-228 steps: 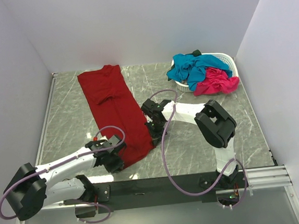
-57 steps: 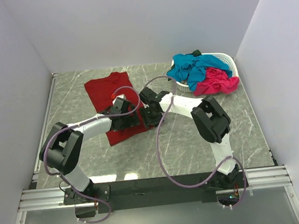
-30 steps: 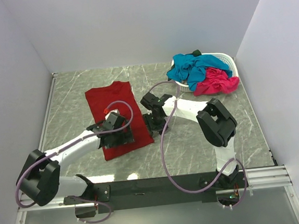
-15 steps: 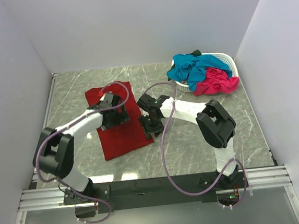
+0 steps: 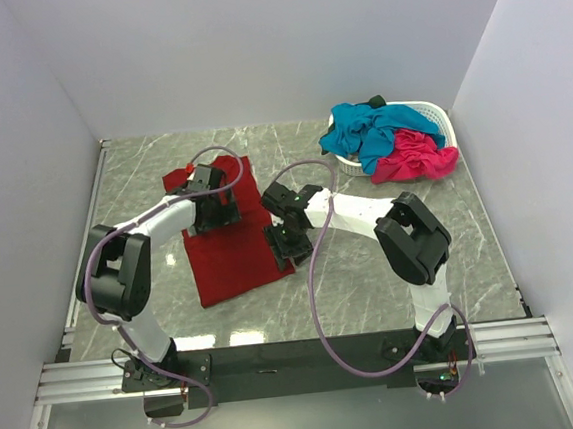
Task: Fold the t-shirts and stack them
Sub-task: Fold the tshirt
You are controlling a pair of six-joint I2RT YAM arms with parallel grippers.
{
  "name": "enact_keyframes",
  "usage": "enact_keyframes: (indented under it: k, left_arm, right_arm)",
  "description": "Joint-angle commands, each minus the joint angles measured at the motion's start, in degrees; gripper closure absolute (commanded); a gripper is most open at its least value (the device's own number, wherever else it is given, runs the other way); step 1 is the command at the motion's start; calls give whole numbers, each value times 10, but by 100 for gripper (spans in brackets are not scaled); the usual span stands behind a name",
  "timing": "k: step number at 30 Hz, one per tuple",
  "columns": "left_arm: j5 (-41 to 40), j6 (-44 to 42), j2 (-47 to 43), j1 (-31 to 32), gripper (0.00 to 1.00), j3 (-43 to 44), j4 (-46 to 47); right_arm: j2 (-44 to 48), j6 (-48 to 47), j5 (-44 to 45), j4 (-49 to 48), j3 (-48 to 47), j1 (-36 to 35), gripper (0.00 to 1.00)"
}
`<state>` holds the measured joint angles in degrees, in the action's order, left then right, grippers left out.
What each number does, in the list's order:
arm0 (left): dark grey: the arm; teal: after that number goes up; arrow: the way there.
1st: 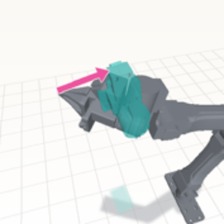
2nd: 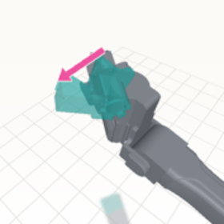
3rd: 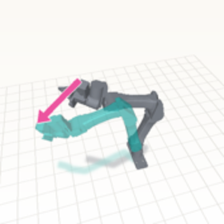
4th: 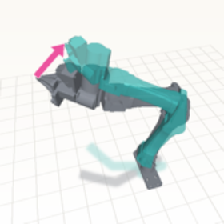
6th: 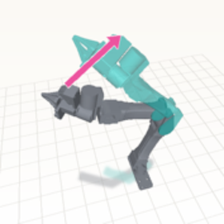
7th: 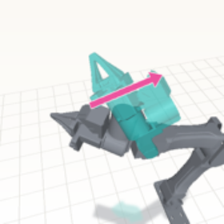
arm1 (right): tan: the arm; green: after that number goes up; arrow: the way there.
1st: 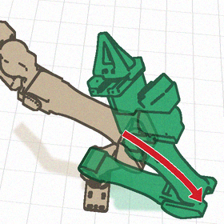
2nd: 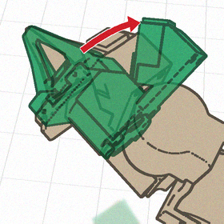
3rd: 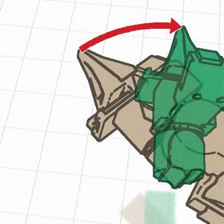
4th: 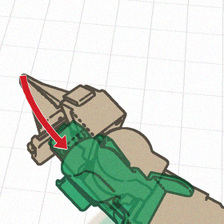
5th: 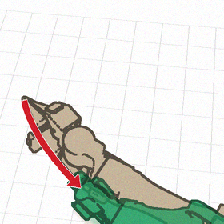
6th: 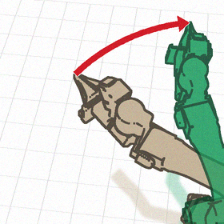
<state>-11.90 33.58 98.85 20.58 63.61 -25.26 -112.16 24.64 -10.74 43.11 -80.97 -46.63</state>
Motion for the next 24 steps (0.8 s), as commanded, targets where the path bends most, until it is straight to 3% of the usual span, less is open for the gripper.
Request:
enact_keyframes:
  k: [1,6,15,24]
  left_arm:
    - [-6,-22,-12,-8,1,12,4]
    - [-14,-28,-23,-21,1,5,-3]
    - [7,2,-128,-22,1,39,-59]
    - [10,39,-269,-21,1,-106,-101]
  right_arm:
    - [1,6,-13,-4,5,-4,42]
    - [-7,11,-10,-1,15,-4,43]
    - [-26,18,-22,-19,34,-3,49]
    - [-21,21,-29,-28,39,-2,54]
